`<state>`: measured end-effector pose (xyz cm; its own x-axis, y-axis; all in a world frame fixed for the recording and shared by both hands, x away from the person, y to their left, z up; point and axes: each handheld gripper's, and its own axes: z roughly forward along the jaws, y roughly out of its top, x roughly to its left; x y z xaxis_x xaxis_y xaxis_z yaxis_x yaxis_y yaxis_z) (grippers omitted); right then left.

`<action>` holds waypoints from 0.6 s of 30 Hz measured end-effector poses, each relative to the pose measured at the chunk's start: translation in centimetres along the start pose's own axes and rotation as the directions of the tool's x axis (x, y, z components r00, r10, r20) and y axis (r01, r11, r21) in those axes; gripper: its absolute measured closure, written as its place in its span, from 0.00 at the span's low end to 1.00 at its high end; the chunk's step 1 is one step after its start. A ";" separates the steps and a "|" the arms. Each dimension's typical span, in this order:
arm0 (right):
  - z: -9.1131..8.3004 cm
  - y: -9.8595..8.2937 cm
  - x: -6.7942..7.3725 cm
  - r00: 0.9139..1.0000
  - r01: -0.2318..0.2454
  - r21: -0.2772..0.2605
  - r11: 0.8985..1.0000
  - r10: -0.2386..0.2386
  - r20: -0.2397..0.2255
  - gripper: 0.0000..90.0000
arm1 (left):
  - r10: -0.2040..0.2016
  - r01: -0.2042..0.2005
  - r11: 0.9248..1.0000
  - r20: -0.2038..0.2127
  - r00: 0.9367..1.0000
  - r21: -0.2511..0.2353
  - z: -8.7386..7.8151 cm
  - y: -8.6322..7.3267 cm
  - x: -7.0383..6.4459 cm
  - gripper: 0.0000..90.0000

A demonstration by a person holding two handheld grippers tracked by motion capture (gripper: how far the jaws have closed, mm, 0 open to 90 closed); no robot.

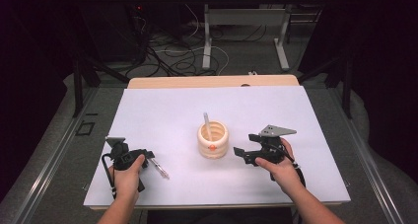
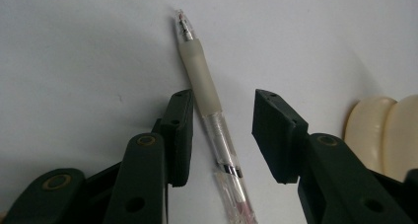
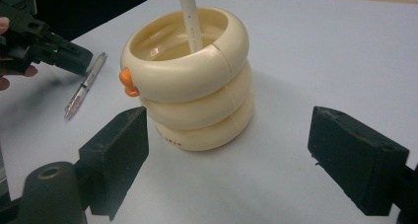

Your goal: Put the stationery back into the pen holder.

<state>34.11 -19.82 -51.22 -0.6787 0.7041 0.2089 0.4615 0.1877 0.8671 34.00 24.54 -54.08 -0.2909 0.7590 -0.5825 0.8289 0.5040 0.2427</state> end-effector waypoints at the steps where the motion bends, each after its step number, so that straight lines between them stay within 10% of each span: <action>1: 0.0 0.0 0.0 1.000 0.000 -0.003 1.000 0.000 0.000 0.17 | -0.008 0.008 1.000 0.001 1.000 0.003 0.1 0.0 0.1 0.67; 18: 0.1 -0.1 0.0 1.000 -0.004 -0.001 1.000 0.004 -0.001 0.17 | -0.120 0.120 0.993 0.007 0.993 -0.003 0.7 0.2 0.3 0.76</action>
<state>34.12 -19.78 -51.30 -0.6773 0.7043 0.2126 0.4634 0.1840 0.8668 34.41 24.64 -54.73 -0.3854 0.6901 -0.6126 0.7864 0.5929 0.1732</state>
